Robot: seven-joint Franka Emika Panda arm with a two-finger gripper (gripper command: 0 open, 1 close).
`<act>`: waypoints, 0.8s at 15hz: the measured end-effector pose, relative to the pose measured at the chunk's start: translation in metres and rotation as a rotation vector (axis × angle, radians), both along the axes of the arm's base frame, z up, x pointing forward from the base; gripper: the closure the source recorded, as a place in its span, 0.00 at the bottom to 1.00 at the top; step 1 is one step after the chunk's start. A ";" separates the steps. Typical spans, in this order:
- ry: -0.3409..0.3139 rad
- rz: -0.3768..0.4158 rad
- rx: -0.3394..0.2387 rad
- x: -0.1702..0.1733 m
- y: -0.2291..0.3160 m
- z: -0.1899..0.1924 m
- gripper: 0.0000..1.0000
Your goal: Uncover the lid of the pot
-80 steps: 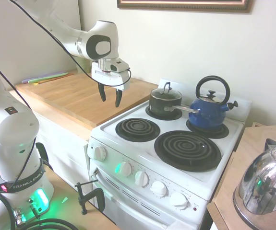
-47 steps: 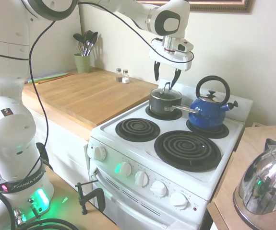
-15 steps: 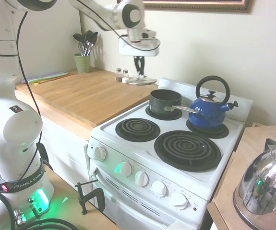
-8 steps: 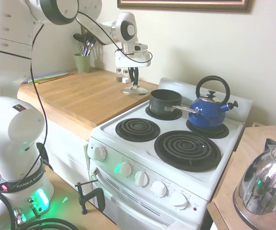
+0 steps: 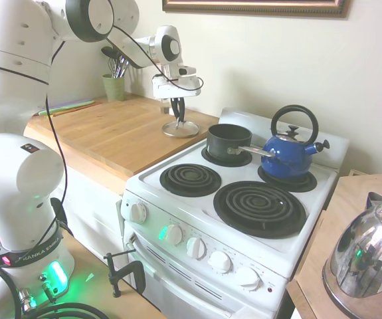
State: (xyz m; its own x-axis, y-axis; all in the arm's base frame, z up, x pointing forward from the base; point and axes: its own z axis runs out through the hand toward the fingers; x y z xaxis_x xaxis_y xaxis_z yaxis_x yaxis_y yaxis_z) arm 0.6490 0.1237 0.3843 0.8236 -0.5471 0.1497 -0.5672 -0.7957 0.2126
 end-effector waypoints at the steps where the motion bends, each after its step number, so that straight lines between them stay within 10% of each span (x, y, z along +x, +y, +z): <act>1: 0.004 0.002 -0.007 -0.002 0.005 -0.001 0.00; 12: 0.058 -0.009 0.035 -0.002 -0.011 0.014 0.00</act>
